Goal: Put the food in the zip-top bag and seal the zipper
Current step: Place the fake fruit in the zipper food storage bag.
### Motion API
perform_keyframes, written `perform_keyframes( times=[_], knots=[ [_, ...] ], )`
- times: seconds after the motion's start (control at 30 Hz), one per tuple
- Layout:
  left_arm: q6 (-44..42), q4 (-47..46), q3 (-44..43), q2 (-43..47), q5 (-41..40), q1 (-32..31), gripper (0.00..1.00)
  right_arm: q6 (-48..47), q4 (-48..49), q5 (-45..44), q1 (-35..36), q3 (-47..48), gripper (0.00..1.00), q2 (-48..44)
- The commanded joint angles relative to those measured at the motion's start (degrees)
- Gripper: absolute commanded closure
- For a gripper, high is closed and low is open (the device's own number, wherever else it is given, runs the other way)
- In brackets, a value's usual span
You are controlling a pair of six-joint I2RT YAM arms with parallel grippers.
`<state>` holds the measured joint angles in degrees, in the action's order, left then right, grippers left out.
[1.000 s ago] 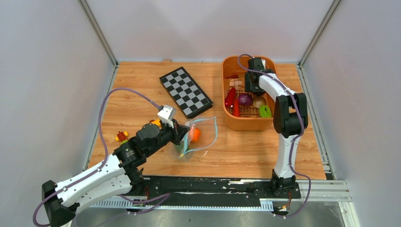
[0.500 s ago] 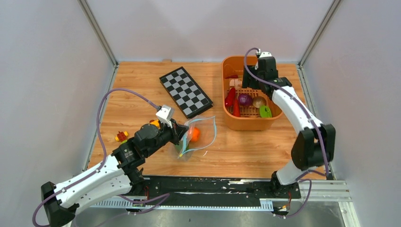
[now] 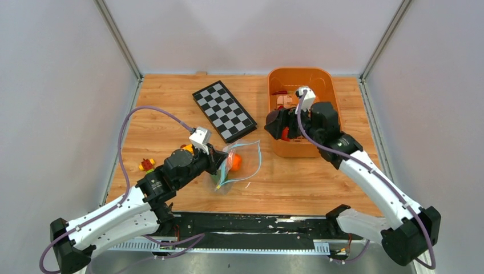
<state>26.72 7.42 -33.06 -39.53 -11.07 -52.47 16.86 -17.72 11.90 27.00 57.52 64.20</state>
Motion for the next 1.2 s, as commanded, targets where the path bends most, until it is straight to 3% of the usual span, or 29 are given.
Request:
perform_keyframes(
  times=[0.0,0.2,0.37,0.47,0.57,0.67,0.87,1.17],
  knots=[
    [0.50,-2.32,-2.21,-0.48,-0.42,-0.09,1.00,3.69,5.84,1.55,5.24,-3.15,0.45,-5.62],
    [1.07,-2.83,-2.51,-1.52,-0.18,-0.09,1.00,6.12,10.59,2.27,13.88,-8.69,0.45,-12.16],
    [1.47,-3.51,-2.71,-1.37,1.15,-0.09,1.00,8.15,16.06,3.18,21.41,-12.42,0.43,-11.49],
    [1.74,-4.18,-2.64,-1.12,2.19,-0.05,1.00,4.98,10.09,0.40,23.97,-8.62,0.42,-7.22],
    [1.73,-4.17,-2.74,-1.13,2.28,-0.05,1.00,2.68,3.17,-7.76,26.64,-4.84,0.41,-3.30],
    [1.75,-4.19,-2.78,-1.08,2.33,-0.08,1.00,1.15,1.47,-9.32,27.49,-3.71,0.39,-1.07],
    [1.84,-4.55,-2.71,-0.53,2.55,-0.05,1.00,-0.64,0.71,-15.36,30.98,-1.97,0.33,0.47],
    [3.25,-7.11,-1.70,1.54,2.88,-0.05,1.00,-2.30,-1.07,-18.79,33.02,0.60,0.12,4.56]
  ],
)
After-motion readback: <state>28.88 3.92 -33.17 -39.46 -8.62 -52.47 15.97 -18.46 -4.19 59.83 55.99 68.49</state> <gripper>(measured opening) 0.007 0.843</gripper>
